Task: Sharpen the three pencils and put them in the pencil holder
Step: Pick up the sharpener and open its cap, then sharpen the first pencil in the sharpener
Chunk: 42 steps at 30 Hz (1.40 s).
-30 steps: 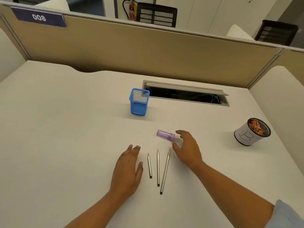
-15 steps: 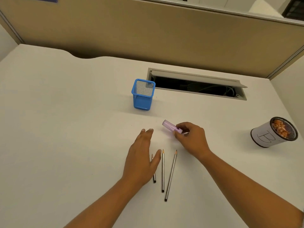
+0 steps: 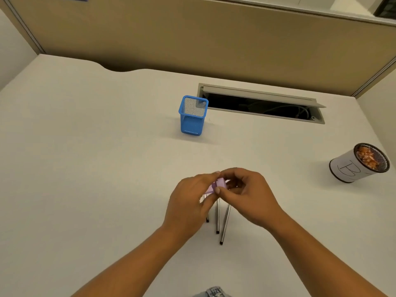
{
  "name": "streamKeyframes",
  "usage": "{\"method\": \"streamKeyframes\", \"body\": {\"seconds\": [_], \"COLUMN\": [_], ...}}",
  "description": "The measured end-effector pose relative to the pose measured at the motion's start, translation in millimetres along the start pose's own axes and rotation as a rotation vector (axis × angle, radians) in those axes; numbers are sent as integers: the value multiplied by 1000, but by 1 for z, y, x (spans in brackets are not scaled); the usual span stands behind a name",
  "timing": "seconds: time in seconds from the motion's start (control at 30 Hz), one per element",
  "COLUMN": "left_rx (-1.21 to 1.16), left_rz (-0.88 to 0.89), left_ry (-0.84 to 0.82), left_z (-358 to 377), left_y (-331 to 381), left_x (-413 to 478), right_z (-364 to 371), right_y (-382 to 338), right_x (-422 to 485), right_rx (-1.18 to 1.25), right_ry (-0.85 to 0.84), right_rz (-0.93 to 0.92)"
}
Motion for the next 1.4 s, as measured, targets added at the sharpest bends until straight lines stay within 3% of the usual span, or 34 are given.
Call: {"method": "streamKeyframes", "body": {"seconds": [0.23, 0.63, 0.9, 1.17, 1.3, 1.4], "left_rx": [-50, -159, -176, -244, -248, -251], "left_rz": [54, -207, -267, -354, -388, -413], "left_ry": [-63, -218, -221, -315, -329, -312], "left_z": [-15, -10, -10, -3, 0, -1], "left_y": [13, 3, -9, -22, -27, -31], "left_x": [-31, -81, -94, -95, -93, -90], "right_z": [3, 22, 27, 26, 31, 19], "right_y": [-15, -11, -3, 11, 20, 40], "right_x": [-42, -89, -94, -90, -84, -72], "right_rx": [14, 54, -21, 151, 179, 134], "right_ry": [-1, 23, -10, 78, 49, 135], "right_rz": [37, 130, 187, 322, 362, 424]}}
Point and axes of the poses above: each hand's wrist, its own x-axis towards the middle knuckle, its own z-axis out of the palm, y = z × x, the point moved 8 cm from there along x, towards the middle knuckle, and after that the axes turned 11 degrees about -z, right-handed, at the moved point
